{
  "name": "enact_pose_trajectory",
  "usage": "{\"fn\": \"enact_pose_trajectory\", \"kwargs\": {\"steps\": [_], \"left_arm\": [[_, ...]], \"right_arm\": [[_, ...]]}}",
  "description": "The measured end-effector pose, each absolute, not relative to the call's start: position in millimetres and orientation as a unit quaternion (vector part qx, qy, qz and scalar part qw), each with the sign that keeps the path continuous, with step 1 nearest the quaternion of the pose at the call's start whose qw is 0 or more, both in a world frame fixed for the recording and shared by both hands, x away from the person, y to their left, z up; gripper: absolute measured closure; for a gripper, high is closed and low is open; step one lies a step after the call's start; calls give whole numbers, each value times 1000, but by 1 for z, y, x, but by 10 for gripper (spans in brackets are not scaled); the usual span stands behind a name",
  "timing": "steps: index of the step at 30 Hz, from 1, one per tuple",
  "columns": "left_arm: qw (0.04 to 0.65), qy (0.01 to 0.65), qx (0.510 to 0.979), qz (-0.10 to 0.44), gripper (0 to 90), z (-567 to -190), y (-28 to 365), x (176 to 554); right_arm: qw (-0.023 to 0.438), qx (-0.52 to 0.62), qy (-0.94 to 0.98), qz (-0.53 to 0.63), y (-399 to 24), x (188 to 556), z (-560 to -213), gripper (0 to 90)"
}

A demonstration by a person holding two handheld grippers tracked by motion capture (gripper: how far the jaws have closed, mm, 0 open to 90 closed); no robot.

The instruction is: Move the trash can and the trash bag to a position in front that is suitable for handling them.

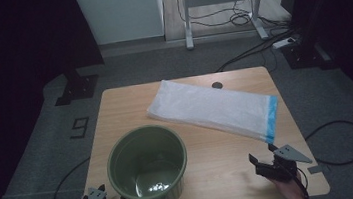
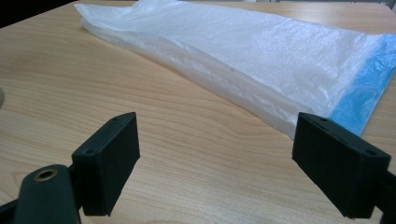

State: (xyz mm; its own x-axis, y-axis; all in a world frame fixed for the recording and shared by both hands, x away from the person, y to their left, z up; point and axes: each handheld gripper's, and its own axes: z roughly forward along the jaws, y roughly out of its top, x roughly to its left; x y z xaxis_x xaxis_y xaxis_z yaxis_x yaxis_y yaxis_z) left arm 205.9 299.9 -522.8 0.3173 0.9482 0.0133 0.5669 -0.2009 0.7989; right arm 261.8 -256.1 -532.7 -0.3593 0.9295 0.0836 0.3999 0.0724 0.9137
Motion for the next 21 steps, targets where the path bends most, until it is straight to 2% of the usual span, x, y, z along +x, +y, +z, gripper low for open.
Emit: {"fn": "enact_pose_trajectory", "kwargs": {"steps": [5,11,12,17,21], "left_arm": [[367,521,724,265,130,-521,302,206],[384,493,739,253,108,-517,302,200],[399,457,759,237,109,-513,296,194],[396,401,792,237,122,-507,281,190],[415,330,822,208,90,-499,262,191]], "right_arm": [[285,487,683,464,-256,261,-533,146],[288,496,678,460,-262,262,-535,148],[287,498,677,459,-263,262,-535,148],[287,501,677,457,-265,262,-536,155],[287,498,686,447,-262,263,-538,155]]}}
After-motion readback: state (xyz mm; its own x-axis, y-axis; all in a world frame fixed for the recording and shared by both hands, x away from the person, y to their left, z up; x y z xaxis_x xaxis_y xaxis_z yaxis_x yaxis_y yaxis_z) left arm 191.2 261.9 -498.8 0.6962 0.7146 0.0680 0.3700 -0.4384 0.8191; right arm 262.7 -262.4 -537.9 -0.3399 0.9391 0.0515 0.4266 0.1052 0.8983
